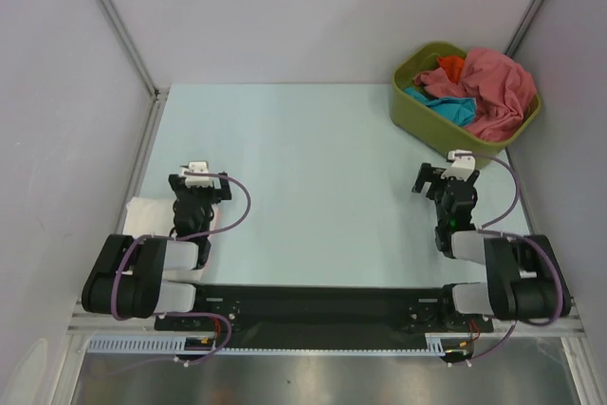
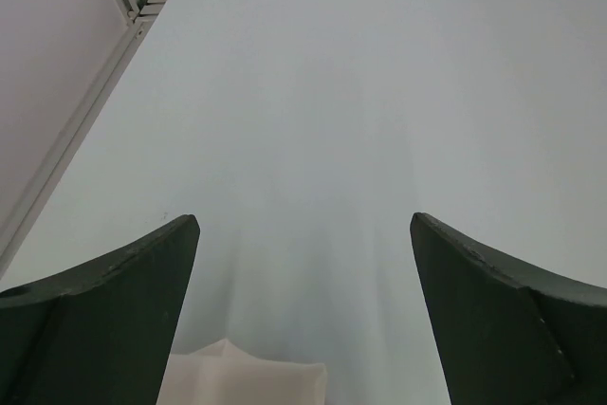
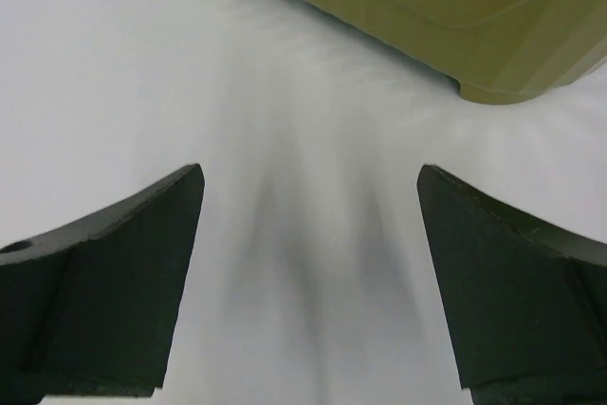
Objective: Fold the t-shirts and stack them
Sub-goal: Grab the tshirt from the pile, then move the tshirt to the center of the board, then flatten the tshirt out
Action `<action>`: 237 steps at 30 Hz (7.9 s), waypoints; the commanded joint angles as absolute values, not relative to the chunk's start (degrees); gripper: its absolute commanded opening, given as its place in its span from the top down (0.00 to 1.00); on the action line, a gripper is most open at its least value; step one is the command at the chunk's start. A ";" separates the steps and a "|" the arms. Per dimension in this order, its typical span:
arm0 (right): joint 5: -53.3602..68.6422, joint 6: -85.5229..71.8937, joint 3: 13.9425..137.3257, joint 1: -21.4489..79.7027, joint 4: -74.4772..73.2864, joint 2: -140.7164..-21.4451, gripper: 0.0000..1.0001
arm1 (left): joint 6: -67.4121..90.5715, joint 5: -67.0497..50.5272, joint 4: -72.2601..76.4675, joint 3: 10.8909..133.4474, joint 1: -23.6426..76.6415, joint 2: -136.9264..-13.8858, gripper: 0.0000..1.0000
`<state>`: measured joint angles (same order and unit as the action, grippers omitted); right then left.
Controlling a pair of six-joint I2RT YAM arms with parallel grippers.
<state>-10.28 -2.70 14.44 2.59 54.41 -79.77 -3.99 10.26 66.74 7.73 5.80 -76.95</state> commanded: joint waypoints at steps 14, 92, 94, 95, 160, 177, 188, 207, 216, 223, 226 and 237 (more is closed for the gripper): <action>1.58 -1.76 51.35 0.54 7.50 -49.20 0.00 | -18.00 -18.59 20.00 28.65 6.85 -52.21 0.00; 15.90 -27.17 92.38 26.27 2.56 -89.72 1.00 | -13.97 -9.22 -41.49 95.28 3.16 -82.26 0.00; 16.26 -24.88 95.52 28.73 -0.94 -97.27 1.00 | -14.76 -12.47 -41.05 91.61 3.25 -82.18 0.00; 17.91 -21.04 97.54 29.61 -5.58 -100.25 1.00 | -15.37 -13.70 -40.52 90.45 3.25 -82.26 0.00; -18.45 -5.20 122.96 -9.68 -43.85 -103.90 0.00 | -23.09 -17.86 -40.07 82.71 13.26 -94.74 0.19; -4.49 -25.74 60.84 13.17 -41.05 -69.35 0.32 | -29.98 -15.48 -29.80 84.55 37.00 -109.07 0.22; 2.64 -31.46 42.72 18.89 -30.33 -74.26 0.24 | -28.65 -8.79 -22.59 83.76 37.70 -112.50 0.33; 0.44 -32.09 38.93 19.69 -23.99 -79.02 1.00 | -27.95 -5.98 -24.69 87.44 37.00 -116.54 0.94; -3.87 -21.81 60.77 9.94 -35.14 -74.01 1.00 | -26.54 -9.68 -42.26 104.58 30.33 -109.44 1.00; -1.41 -12.58 83.80 2.99 -40.86 -72.69 1.00 | -32.16 1.83 -46.58 113.46 23.04 -98.27 1.00; -1.14 -8.53 93.99 2.90 -42.18 -72.60 1.00 | -33.75 8.77 -47.55 116.18 20.49 -94.23 1.00; 6.32 -1.59 116.88 2.64 -40.52 -71.10 1.00 | -34.63 26.72 -47.19 132.61 8.55 -87.89 1.00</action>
